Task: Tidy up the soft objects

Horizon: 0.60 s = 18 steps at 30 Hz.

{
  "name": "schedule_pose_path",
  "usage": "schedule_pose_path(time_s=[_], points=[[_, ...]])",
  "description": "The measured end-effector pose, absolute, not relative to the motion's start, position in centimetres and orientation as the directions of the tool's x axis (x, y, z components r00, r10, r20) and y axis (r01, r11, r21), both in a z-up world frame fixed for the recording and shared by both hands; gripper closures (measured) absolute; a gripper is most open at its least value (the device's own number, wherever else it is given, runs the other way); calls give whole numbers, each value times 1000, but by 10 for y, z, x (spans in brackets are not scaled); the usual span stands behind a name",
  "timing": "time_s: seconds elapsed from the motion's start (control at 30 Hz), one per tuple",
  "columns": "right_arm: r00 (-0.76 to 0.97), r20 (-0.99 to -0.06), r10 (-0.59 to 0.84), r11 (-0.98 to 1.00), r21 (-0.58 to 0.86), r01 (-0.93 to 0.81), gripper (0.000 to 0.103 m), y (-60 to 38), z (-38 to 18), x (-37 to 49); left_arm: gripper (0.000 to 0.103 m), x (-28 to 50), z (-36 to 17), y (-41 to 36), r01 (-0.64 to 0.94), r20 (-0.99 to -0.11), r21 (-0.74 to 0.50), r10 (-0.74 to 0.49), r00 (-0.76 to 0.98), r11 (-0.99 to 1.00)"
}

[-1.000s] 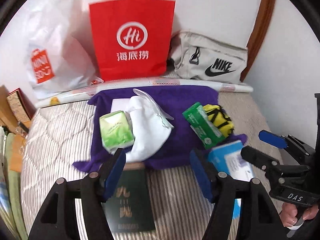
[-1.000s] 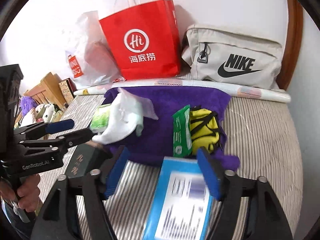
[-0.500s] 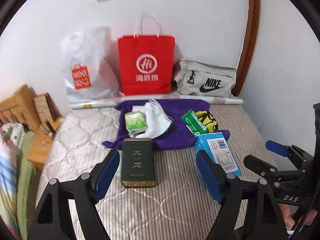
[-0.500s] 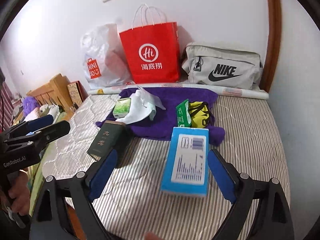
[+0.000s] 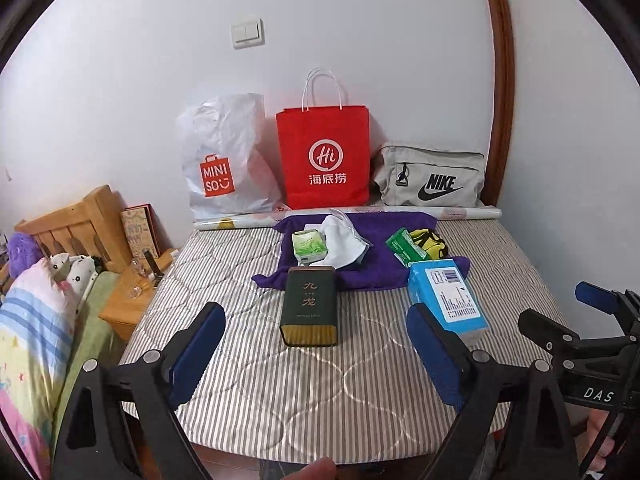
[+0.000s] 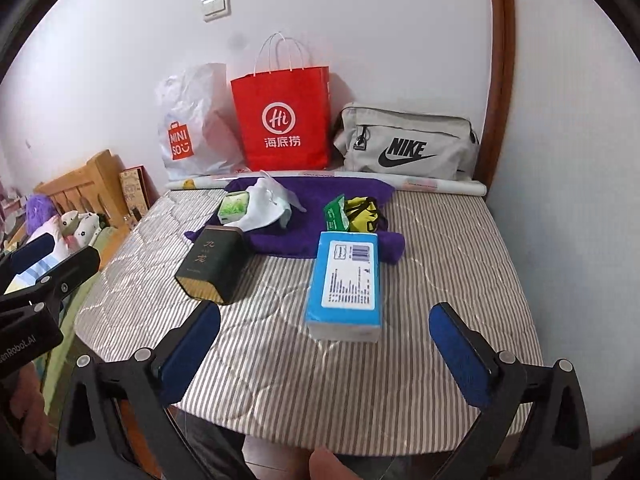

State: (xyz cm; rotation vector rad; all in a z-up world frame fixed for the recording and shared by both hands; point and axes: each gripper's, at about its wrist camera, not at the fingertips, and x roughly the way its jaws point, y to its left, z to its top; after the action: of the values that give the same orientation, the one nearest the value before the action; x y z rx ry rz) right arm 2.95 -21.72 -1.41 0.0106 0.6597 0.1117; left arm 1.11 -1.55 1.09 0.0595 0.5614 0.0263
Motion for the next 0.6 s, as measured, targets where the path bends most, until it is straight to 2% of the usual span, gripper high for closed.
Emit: schedule_pose_path(time_s=[0.07,0.23,0.47,0.6], points=[[787,-607,113,993,51,-103,0,-217,-14,22,6,4,12,-16,-16,-521,65,47,852,998],[796,-593,117,992,40,-116,0,-215,-11,6,1,-11,17,-14,-35,-493,41,50,868,999],[805,-583,111,993,36,-111,0,-217,-7,-5,1,-24,18,-10,-16,-495,-34,-3,869,999],[807,-581,102,994,27,-106,0,-217,-7,-9,1,-27,18,-13,-17,-491,-19,6,871,1000]])
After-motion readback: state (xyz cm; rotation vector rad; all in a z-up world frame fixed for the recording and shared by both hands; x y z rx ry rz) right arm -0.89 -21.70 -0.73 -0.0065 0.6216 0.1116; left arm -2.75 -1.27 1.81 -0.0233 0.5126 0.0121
